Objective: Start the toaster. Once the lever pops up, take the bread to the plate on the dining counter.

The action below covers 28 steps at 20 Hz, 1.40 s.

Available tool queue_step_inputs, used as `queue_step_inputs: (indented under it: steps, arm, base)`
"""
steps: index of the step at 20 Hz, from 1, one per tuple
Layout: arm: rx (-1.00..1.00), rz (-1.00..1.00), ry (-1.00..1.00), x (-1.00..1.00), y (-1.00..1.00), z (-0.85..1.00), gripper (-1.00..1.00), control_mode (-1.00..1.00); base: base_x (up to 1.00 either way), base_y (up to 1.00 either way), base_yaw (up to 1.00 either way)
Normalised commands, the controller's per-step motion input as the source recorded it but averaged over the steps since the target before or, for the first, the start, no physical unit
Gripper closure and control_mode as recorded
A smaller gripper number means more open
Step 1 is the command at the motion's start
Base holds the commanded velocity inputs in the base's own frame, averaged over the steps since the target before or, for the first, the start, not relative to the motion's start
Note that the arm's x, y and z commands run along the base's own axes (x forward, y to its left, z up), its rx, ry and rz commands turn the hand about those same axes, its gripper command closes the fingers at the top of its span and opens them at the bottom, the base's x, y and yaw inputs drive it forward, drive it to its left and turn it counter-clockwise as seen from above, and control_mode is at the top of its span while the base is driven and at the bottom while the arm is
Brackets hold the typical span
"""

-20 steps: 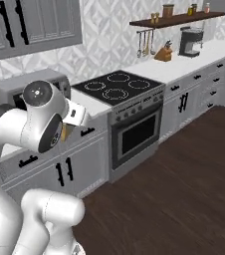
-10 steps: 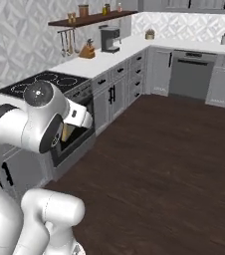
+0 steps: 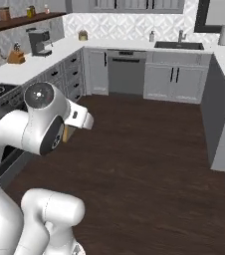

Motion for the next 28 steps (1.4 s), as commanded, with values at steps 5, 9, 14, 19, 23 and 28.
queue_step_inputs:
  steps: [5,9,14,19,23,28]
  arm:
    - [0.0,0.0,0.0,0.0,0.0,0.0,1.0,1.0]
    - [0.0,0.0,0.0,0.0,0.0,0.0,1.0,1.0]
    - [0.0,0.0,0.0,0.0,0.0,0.0,1.0,1.0]
    - [0.0,0.0,0.0,0.0,0.0,0.0,1.0,1.0]
    - [0.0,0.0,0.0,0.0,0.0,0.0,1.0,1.0]
    - [0.0,0.0,0.0,0.0,0.0,0.0,1.0,1.0]
  base:
    - [1.0,-0.31,-0.23]
    - [1.0,-0.68,-0.27]
    - [0.85,-0.91,-0.45]
    - [0.88,-0.92,-0.43]
    - [0.76,-0.94,-0.4]
    - [0.74,-0.85,-0.35]
